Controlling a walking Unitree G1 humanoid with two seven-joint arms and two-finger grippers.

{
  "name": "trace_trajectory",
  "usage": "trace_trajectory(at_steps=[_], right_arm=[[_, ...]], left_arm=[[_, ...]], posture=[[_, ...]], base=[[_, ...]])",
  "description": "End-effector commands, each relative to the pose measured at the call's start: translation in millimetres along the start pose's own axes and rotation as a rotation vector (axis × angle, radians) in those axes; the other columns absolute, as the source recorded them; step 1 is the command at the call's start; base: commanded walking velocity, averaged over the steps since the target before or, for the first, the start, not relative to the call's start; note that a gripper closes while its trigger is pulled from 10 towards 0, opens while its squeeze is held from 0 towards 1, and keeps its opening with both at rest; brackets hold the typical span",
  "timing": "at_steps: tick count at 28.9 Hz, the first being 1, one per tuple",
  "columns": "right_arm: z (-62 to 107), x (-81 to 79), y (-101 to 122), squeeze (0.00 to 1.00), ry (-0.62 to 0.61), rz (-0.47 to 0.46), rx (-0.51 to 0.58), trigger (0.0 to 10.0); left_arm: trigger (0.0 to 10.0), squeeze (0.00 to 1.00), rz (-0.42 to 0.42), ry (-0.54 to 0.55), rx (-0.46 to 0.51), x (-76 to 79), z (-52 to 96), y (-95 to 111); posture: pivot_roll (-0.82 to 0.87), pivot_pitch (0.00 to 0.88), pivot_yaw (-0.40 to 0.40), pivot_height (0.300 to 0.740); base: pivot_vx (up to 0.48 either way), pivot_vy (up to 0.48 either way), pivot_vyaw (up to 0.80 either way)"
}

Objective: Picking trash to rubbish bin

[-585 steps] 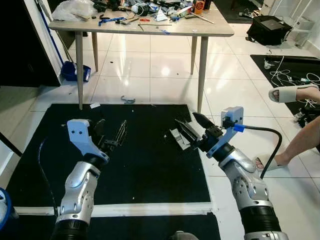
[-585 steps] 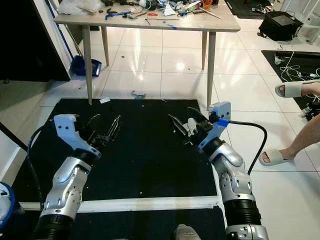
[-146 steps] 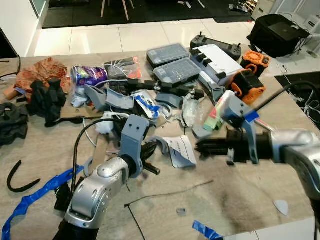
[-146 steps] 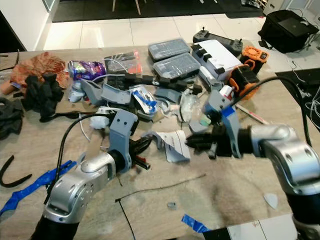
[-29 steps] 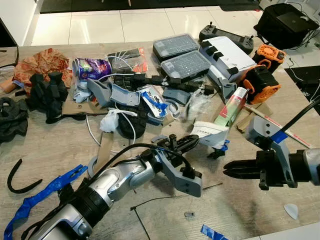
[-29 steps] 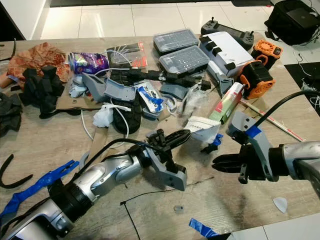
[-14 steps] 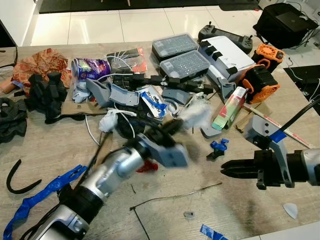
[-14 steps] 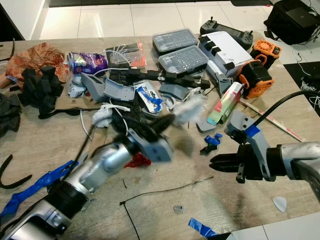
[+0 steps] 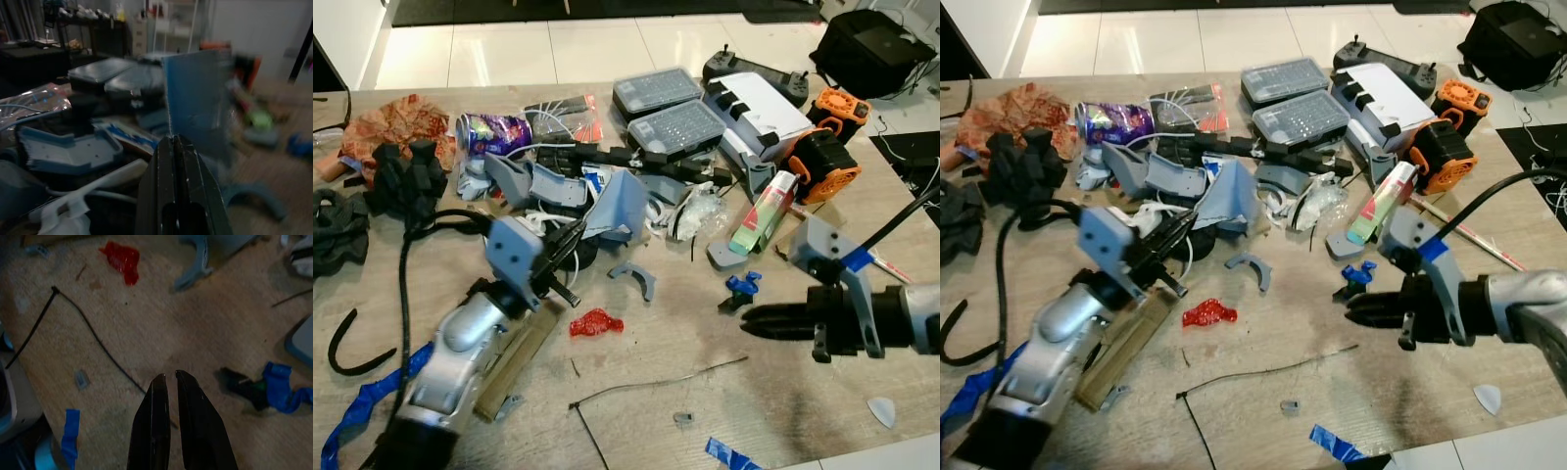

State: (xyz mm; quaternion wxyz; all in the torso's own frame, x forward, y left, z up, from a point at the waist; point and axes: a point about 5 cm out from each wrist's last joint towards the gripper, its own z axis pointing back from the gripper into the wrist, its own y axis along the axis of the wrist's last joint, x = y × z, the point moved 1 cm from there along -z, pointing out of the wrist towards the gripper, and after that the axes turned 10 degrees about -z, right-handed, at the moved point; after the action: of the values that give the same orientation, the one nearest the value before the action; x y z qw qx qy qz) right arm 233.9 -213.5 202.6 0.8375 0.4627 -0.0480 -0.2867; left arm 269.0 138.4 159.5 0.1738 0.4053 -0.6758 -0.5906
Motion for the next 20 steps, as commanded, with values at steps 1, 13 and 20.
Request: trace_trajectory(at_steps=[1, 13, 20], right_arm=[[-2.8, 1.3, -1, 0.0, 0.001, 0.001, -0.002, 10.0], [-13.1, 2.6, 26, 0.0, 0.088, 0.111, 0.121, 10.0], [-24.1, 4.6, 34, 0.0, 0.135, 0.129, 0.177, 10.0]], left_arm=[[0.0, 0.0, 0.045, -0.019, 0.007, -1.3, 3.6, 3], [0.0, 0.0, 0.218, -0.179, 0.033, -7.1, 17.5, 18], [0.0, 0.0, 0.192, -0.093, 0.011, -21.3, 16.7, 13]], posture=[[-0.08, 0.151, -0.025, 0.74], [-0.05, 0.058, -0.032, 0.74], [-0.03, 0.017, -0.041, 0.74]], base=[[0.0, 0.0, 0.0], [0.0, 0.0, 0.0], [0.0, 0.0, 0.0]])
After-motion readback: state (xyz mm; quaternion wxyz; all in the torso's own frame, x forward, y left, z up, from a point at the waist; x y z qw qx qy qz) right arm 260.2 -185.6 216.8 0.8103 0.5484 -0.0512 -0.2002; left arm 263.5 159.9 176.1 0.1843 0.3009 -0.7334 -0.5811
